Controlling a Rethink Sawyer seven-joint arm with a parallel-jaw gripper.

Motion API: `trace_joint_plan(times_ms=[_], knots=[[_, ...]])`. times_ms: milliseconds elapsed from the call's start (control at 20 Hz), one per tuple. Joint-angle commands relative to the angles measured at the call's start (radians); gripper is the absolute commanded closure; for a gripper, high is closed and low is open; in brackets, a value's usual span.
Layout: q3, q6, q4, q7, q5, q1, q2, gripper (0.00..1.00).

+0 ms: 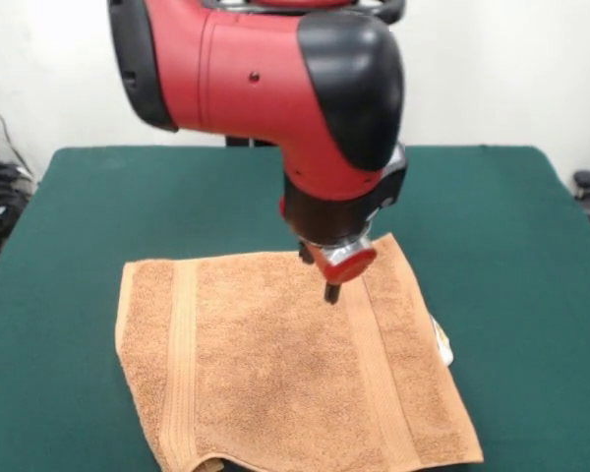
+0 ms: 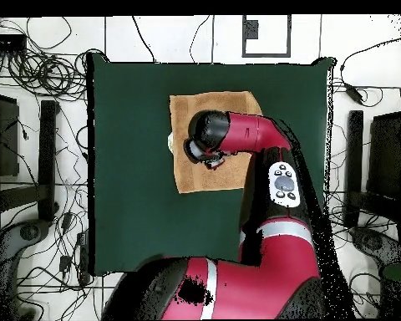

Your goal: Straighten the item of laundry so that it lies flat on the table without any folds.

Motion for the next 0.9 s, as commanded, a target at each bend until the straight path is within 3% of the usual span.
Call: trace_joint_plan(times_ms=[50, 150, 500, 650, 900], knots=[[0.023, 0.003, 0.065, -0.075, -0.059, 0.043, -0.012, 0.00], [0.037, -0.066, 0.016, -0.122, -0.096, 0.027, 0.032, 0.00], [0.026, -0.182, -0.189, -0.057, -0.191, 0.043, 0.219, 0.00], [0.043, -0.164, -0.231, -0.018, -0.168, 0.043, 0.263, 0.00], [0.087, -0.060, -0.176, 0.128, -0.002, 0.027, 0.274, 0.00]])
